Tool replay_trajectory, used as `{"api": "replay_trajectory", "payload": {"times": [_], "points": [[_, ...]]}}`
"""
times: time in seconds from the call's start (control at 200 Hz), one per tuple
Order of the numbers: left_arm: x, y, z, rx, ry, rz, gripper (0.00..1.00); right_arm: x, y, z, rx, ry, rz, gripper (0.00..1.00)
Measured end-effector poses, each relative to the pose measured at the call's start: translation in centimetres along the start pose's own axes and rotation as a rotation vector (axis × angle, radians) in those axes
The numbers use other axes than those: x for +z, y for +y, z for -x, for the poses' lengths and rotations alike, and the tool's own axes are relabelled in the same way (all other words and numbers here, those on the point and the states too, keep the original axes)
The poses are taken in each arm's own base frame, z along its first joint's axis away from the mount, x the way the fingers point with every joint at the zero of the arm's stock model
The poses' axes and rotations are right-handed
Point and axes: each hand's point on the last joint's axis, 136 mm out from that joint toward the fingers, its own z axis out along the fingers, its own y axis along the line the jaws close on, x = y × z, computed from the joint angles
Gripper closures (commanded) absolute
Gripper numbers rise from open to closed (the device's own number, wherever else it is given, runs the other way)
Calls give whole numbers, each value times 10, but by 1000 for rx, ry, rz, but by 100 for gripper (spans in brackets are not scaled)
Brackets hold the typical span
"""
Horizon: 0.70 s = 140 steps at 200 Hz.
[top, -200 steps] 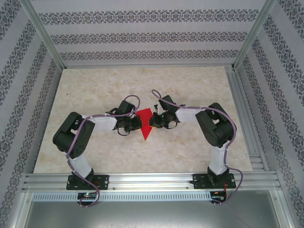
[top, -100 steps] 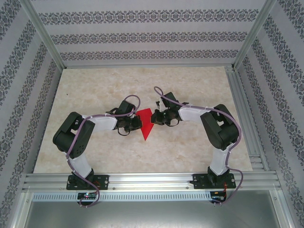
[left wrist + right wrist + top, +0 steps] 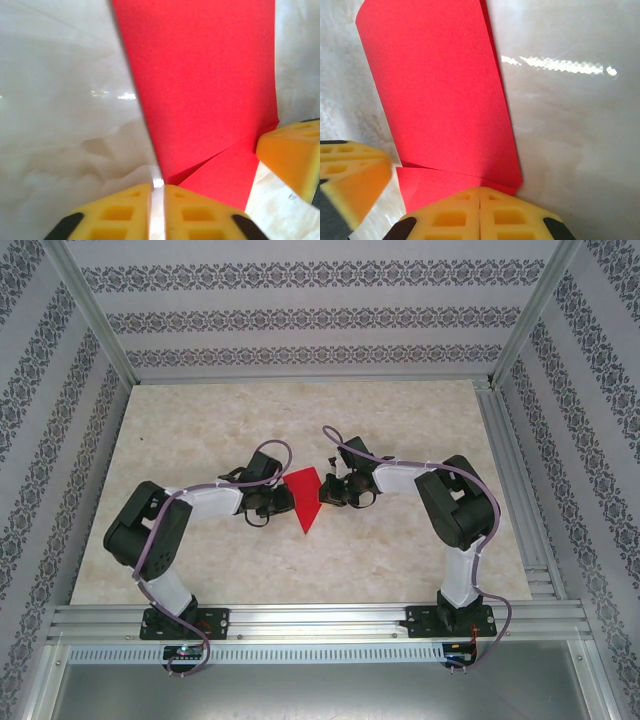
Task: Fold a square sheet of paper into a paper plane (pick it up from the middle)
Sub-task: Third fold the triangle at the center of the table.
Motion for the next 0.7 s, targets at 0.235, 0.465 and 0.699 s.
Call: {"api": "replay_trajectory", "payload": {"times": [0.235,0.465,0.699], "points": [[-35,-36,7,89,-88,-96,70,0,0,0,33,-1,-2,92],[-25,-64,-26,173,-15,-159,82,2,3,-3,92,-23,-3,91],[5,-43,-49,130,87,-122,90,2,5,-7,130,-30,11,90]]}}
